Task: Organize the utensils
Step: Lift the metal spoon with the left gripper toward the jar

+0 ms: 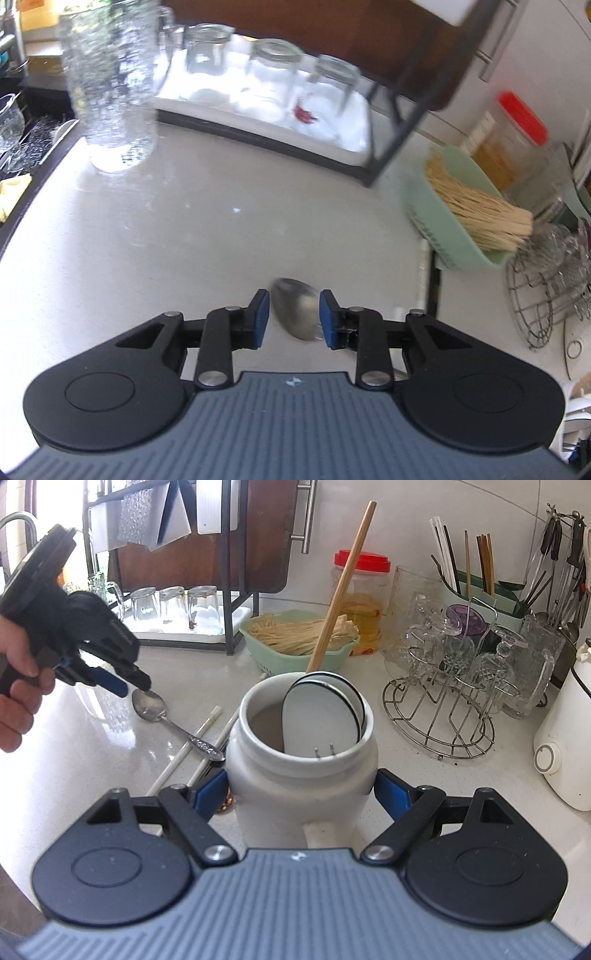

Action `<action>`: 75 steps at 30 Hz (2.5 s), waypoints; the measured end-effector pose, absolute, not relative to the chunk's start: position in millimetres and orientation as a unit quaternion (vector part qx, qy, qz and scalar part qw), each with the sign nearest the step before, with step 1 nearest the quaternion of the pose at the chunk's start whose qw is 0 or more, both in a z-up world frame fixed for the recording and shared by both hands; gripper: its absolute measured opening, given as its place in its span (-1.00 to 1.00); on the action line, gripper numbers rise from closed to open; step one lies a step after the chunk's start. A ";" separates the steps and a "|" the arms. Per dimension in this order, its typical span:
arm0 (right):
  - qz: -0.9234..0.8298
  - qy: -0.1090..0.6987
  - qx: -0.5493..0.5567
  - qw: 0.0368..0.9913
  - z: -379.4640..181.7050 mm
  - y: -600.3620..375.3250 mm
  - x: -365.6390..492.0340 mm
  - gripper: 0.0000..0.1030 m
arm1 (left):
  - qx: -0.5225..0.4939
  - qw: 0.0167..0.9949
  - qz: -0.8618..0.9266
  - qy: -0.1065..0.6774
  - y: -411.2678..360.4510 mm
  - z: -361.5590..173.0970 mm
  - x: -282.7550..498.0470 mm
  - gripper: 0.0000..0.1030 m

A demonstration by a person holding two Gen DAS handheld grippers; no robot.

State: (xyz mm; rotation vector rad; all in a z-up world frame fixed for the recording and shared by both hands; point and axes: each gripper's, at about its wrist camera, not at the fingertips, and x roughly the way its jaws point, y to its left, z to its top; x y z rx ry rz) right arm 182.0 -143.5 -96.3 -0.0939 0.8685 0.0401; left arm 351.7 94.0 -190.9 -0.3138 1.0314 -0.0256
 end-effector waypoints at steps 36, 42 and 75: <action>0.018 0.420 -0.053 0.906 -99.0 -140.0 184.4 0.71 | -0.098 0.883 -0.071 0.453 76.3 -175.6 363.0 -0.92; 0.018 0.421 -0.053 0.905 -100.7 -139.2 193.5 0.71 | -0.067 0.894 -0.079 0.436 61.9 -148.6 352.0 -0.96; 0.011 0.415 -0.055 0.908 -102.3 -134.9 196.5 0.71 | 0.022 0.927 -0.147 0.345 7.9 -22.8 306.2 -0.98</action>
